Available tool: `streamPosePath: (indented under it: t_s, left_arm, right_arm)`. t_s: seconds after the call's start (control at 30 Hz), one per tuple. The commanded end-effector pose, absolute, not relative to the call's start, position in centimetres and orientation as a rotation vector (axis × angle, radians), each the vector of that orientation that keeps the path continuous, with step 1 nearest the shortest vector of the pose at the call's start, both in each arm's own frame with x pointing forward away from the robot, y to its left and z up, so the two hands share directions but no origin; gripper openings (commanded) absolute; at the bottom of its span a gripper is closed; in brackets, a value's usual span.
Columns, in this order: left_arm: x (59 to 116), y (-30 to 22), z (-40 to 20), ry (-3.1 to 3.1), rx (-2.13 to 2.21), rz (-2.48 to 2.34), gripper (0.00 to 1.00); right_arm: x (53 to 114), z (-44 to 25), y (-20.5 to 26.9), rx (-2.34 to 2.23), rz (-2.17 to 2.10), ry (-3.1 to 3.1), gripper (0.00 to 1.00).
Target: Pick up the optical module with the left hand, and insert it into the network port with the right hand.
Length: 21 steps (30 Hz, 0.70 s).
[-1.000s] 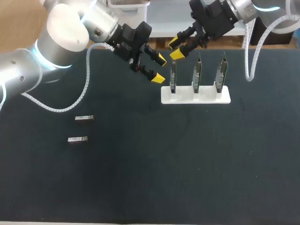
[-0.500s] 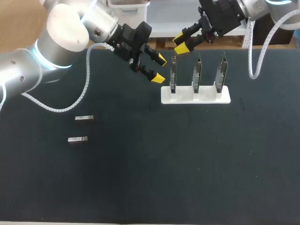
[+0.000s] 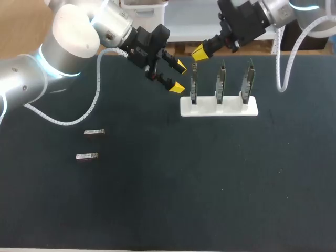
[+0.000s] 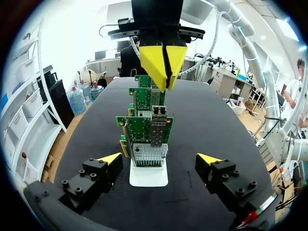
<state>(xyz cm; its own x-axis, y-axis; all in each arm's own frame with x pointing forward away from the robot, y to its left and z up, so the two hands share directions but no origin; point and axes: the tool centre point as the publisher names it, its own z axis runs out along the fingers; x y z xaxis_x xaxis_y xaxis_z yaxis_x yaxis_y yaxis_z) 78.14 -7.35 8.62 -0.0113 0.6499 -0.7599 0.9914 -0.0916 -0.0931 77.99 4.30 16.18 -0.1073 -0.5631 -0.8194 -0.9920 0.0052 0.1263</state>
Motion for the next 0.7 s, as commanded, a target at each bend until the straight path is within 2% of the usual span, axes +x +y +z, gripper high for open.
streamPosePath:
  t_s: [0.03,0.7]
  left_arm:
    - [78.3,-7.4,8.6,1.701,1.79,-0.924,1.0]
    - [78.3,-7.4,8.6,1.701,1.79,-0.924,1.0]
  right_arm:
    - [79.0,15.8,4.4,-1.616,0.995,1.722,0.0]
    - [79.7,14.4,4.6,-1.641,0.979,1.76,0.0]
